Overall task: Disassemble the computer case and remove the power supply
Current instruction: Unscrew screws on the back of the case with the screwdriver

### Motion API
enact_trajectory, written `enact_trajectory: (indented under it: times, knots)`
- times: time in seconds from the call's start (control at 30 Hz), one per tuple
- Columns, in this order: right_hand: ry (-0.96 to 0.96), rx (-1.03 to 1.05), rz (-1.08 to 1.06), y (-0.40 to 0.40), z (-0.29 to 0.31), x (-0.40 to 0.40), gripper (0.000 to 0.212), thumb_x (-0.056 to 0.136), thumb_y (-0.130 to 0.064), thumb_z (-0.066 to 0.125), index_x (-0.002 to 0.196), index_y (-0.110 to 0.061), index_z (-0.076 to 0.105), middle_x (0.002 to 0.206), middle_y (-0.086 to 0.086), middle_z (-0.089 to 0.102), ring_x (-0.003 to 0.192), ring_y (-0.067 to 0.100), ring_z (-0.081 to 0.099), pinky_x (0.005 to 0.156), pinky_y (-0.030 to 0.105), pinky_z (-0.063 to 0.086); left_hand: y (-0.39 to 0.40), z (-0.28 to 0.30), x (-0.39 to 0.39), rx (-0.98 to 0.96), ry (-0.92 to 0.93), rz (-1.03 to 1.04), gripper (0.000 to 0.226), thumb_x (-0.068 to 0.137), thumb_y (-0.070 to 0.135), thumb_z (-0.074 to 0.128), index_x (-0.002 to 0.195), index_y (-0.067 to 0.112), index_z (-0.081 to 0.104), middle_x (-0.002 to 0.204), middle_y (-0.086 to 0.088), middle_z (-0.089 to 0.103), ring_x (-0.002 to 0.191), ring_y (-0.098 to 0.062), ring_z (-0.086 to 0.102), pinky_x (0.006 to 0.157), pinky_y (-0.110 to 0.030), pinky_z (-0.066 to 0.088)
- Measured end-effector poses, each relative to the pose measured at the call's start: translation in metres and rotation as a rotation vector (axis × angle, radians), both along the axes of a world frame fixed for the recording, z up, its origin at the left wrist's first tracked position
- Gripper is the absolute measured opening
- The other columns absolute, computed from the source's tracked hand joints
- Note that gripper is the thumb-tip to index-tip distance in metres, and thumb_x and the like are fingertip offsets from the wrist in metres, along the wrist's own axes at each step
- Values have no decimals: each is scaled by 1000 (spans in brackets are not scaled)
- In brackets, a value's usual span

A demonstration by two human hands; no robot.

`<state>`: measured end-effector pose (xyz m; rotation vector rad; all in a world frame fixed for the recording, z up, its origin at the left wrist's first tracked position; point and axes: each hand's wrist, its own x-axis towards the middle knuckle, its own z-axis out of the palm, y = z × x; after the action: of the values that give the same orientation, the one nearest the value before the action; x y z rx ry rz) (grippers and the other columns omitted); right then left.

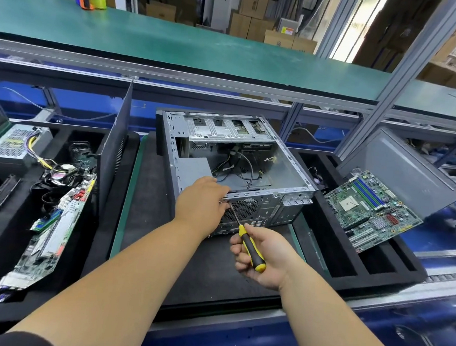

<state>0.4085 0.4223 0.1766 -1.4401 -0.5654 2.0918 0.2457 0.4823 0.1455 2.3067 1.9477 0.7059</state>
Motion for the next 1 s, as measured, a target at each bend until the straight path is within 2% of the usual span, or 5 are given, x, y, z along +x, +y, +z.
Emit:
enact_trajectory:
  times: [0.4,0.67,0.77,0.9,1.0]
  knots:
    - [-698,337,185,-4,2,-20,41,106,-34,35,79,-9,52,48,5,52,35,17,36,45,26,28,1,-2,0,8,8,3,21,88,41,62,106,31,65,109,11,63,125,-12,44,82,-32,45]
    - [-1638,750,489,-7,-7,-28,24,104,-35,42,113,-16,54,112,3,67,102,24,66,65,27,36,0,0,0,1,27,3,20,90,42,59,105,30,65,107,10,62,122,-12,43,78,-30,42]
    - [-1463,730,474,-3,-6,-21,32,103,-40,40,101,-13,56,104,8,68,96,28,64,68,29,41,1,0,0,-2,21,-6,22,90,42,59,108,30,65,110,10,62,125,-12,42,81,-31,44]
    - [-565,325,94,1,0,-4,34,103,-34,45,104,-7,66,63,9,61,40,16,41,44,24,31,0,0,1,8,21,1,20,89,42,60,103,29,65,110,9,63,124,-12,43,78,-31,43]
    - [-61,96,-74,-3,-3,4,39,102,-28,46,104,4,68,63,10,55,38,9,32,42,19,27,0,0,0,16,26,2,19,89,42,60,101,28,65,109,9,64,124,-13,43,77,-31,42]
